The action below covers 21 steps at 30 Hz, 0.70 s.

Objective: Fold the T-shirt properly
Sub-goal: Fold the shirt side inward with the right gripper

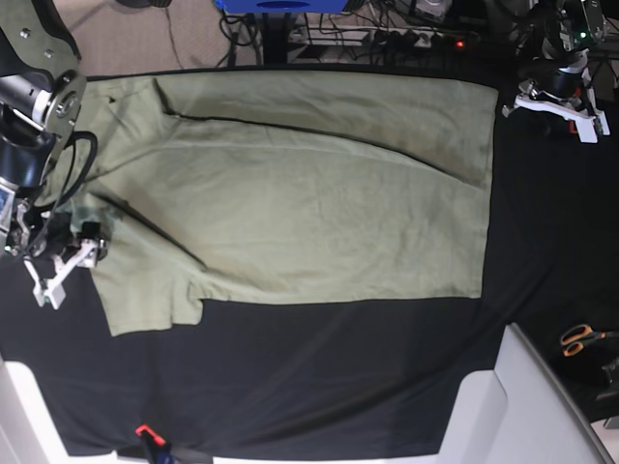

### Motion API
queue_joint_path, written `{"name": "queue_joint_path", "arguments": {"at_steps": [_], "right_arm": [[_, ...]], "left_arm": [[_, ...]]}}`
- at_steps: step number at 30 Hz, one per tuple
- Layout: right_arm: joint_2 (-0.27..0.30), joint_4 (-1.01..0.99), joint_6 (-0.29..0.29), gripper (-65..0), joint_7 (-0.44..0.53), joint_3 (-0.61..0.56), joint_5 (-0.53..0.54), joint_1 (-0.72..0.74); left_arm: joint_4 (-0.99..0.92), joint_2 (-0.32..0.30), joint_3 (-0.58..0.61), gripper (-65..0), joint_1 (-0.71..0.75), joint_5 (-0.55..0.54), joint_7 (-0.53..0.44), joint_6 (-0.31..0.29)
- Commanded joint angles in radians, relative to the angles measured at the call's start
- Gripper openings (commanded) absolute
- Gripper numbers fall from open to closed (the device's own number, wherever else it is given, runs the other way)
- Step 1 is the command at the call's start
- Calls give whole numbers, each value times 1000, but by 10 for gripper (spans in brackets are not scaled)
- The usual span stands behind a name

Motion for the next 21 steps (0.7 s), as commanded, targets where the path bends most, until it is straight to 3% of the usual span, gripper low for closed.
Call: {"name": "queue_joint_path", "arguments": {"at_steps": [1, 7, 12, 13, 15, 17, 19, 21], "right_arm": [[4, 8, 8, -329, -4, 2, 9, 19], [4, 8, 8, -650, -4, 2, 9, 22], [6, 11, 8, -647, -4, 5, 11, 22], [6, 13, 8, -648, -4, 7, 11, 22], [9, 13, 8, -648, -4, 7, 11, 24], [11, 13, 8, -648, -4, 2, 11, 24], [11, 13, 8, -648, -4, 2, 11, 24], [9, 13, 8, -648, -4, 0, 11, 24]], "left_arm": [[14, -10, -7, -650, 5, -4, -22, -3], [-6, -11, -7, -650, -35, -2, -16, -3], [-104, -57, -1, -650, -142, -2, -14, -3], [-128, -65, -1, -622, -171, -2, -14, -3], [-183, -89, -3, -429, -234, -2, -14, -3], [-255, -106, -1, -290, -308, -2, -14, -3], [-338, -120, -1, -224, -381, -2, -14, -3], [-422, -131, -1, -211, -453, -2, 12, -3]]}}
